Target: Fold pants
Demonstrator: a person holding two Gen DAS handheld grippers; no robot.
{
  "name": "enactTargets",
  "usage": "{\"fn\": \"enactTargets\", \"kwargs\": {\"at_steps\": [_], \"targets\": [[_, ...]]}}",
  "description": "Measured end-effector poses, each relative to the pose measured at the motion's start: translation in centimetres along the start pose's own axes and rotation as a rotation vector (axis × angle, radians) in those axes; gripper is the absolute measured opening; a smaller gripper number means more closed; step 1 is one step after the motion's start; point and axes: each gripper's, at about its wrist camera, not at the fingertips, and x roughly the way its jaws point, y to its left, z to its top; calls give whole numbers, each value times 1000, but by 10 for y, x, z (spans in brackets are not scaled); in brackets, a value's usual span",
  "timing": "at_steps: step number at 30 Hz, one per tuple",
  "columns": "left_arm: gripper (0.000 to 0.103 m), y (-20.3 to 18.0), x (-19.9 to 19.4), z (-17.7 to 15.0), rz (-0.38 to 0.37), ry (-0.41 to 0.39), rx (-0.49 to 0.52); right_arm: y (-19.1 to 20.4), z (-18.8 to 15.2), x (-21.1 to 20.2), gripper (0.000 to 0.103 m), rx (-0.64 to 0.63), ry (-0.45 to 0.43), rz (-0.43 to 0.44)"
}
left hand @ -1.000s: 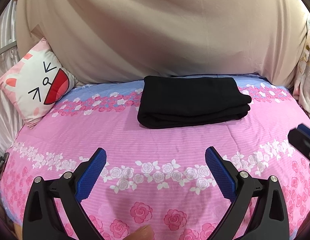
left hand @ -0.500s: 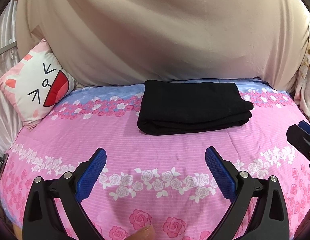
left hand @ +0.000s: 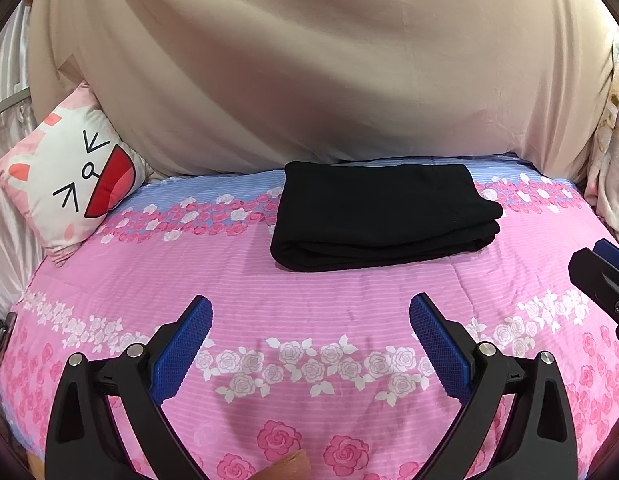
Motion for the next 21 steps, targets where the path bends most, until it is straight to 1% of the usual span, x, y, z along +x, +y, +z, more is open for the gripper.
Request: {"fn": "enactTargets", "kwargs": {"at_steps": [8, 14, 21], "targets": [[98, 2, -1, 0, 1, -4, 1, 1, 0, 1, 66, -2, 1, -2], [98, 2, 0, 1, -19, 0, 6, 1, 0, 1, 66, -3, 2, 1], [98, 4, 0, 3, -15, -12, 12, 0, 0, 2, 66, -3, 3, 0]]}}
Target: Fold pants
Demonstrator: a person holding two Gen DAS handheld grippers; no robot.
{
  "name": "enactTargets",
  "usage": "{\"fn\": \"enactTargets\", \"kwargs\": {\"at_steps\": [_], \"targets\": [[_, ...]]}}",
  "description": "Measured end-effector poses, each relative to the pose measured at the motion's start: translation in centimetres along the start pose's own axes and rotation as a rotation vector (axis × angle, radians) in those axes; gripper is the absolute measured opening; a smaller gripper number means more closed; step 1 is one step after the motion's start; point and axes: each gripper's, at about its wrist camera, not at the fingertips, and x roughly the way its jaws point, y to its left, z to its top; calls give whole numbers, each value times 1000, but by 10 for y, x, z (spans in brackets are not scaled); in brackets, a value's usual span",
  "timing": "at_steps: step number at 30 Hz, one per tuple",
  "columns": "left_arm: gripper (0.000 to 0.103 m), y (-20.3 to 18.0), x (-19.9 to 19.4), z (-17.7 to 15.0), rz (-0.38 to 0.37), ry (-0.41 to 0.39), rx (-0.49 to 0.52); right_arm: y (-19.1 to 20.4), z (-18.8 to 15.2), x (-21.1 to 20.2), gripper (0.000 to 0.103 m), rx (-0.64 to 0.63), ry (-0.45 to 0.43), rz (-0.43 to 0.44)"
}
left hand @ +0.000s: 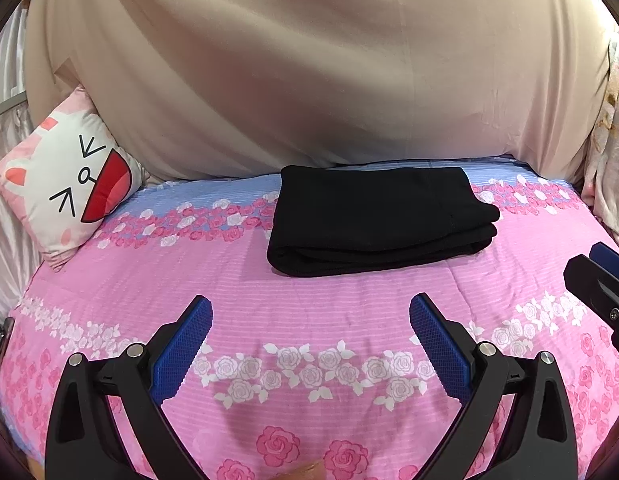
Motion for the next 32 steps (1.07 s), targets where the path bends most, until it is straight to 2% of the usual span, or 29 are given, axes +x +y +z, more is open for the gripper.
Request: {"fn": "enactTargets", "kwargs": {"at_steps": [17, 21, 26, 32], "targets": [[98, 3, 1, -1, 13, -12, -11, 0, -1, 1, 66, -2, 3, 3], [98, 4, 3, -1, -46, 2, -3, 0, -1, 1, 66, 0, 3, 3], [97, 0, 3, -1, -24, 7, 22, -1, -1, 1, 66, -1, 2, 0], [96, 2, 1, -1, -45, 14, 22, -2, -3, 1, 66, -1, 3, 0]]}}
